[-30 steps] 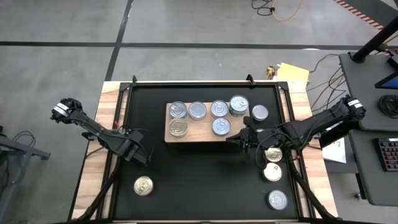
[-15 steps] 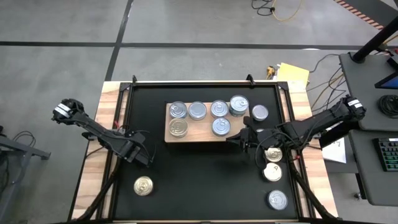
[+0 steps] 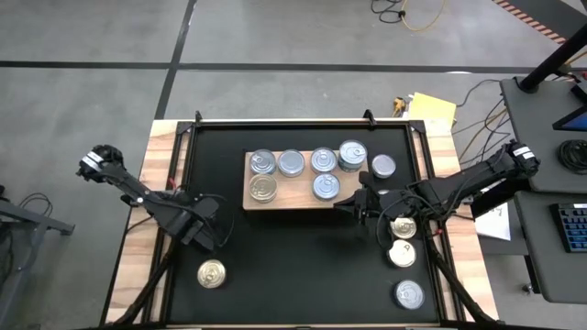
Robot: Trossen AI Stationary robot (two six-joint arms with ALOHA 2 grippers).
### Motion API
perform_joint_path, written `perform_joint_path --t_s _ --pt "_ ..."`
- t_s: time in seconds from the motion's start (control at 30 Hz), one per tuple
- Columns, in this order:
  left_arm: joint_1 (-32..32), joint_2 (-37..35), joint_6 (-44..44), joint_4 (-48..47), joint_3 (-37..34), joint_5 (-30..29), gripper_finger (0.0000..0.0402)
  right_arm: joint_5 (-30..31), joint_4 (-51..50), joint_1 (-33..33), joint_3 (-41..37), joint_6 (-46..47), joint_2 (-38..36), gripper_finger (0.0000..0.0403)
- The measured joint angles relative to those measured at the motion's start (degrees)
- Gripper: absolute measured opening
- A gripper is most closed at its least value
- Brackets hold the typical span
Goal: Stack canned seafood by type on shelf
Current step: Put the dark blue tuna can on the shelf
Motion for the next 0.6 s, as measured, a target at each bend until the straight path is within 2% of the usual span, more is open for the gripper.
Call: perform_joint_path --t_s 0.13,0.2,0.3,0.4,0.5,0.6 --pt "-2.6 0.0 -0.7 -11.8 7.4 -4.1 0.0121 0.0 0.3 0.0 0.0 -1.4 0.0 0.0009" --pt "-3.4 -1.8 3.3 -8.9 9.8 -8.3 0.0121 0.0 0.8 0.0 0.0 -2.6 0.0 0.0009" --pt "-4.3 -4.5 6.5 -5.4 13.4 -19.3 0.0121 0.1 1.5 0.4 0.1 -4.7 0.0 0.0009" --pt "-4.9 -5.7 7.0 -5.3 16.7 -25.2 0.0121 0.0 2.2 1.3 0.1 -6.9 0.0 0.0009" --pt "-5.3 -6.3 8.3 -5.4 19.9 -27.5 0.0121 0.1 4.0 2.7 0.1 -10.1 0.0 0.0009" --pt "-5.2 -6.1 11.5 -5.6 23.8 -27.3 0.0121 0.0 6.6 4.7 0.1 -14.8 0.1 0.0009"
